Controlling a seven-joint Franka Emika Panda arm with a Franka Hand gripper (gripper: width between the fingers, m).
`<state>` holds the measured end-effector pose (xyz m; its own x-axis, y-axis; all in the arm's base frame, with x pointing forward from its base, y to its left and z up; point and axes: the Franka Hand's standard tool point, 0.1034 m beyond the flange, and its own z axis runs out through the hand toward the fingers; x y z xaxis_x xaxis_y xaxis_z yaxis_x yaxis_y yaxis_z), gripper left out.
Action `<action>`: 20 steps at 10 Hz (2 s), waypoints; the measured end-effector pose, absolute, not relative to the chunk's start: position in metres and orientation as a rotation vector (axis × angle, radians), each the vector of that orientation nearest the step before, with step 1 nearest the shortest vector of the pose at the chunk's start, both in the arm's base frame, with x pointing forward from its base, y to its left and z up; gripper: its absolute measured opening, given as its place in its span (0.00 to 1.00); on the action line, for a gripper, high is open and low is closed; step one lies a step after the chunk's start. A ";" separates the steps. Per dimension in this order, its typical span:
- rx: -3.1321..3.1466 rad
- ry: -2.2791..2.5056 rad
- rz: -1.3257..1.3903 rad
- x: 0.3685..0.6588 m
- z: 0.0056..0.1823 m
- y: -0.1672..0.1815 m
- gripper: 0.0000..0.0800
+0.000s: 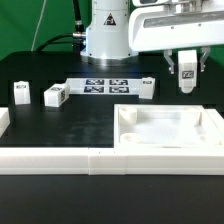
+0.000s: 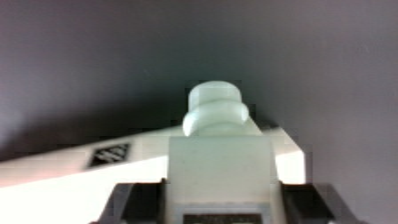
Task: Assemble one leg
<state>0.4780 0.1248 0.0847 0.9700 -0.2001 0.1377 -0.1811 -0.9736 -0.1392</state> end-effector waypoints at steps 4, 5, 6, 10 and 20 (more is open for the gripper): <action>-2.980 0.072 -0.449 0.476 0.081 0.136 0.36; -2.989 -0.004 -0.478 0.482 0.081 0.134 0.36; -2.996 -0.069 -0.488 0.484 0.080 0.133 0.36; -2.999 -0.141 -0.501 0.497 0.086 0.132 0.36; -2.993 -0.281 -0.583 0.578 0.086 0.123 0.36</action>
Offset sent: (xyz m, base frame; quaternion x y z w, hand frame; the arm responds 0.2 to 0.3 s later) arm 0.0320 -0.0299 -0.0060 -0.1045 0.0655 -0.2015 0.9717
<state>0.5776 0.1226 0.0861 0.9108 0.1642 0.3787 0.1943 -0.9800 -0.0424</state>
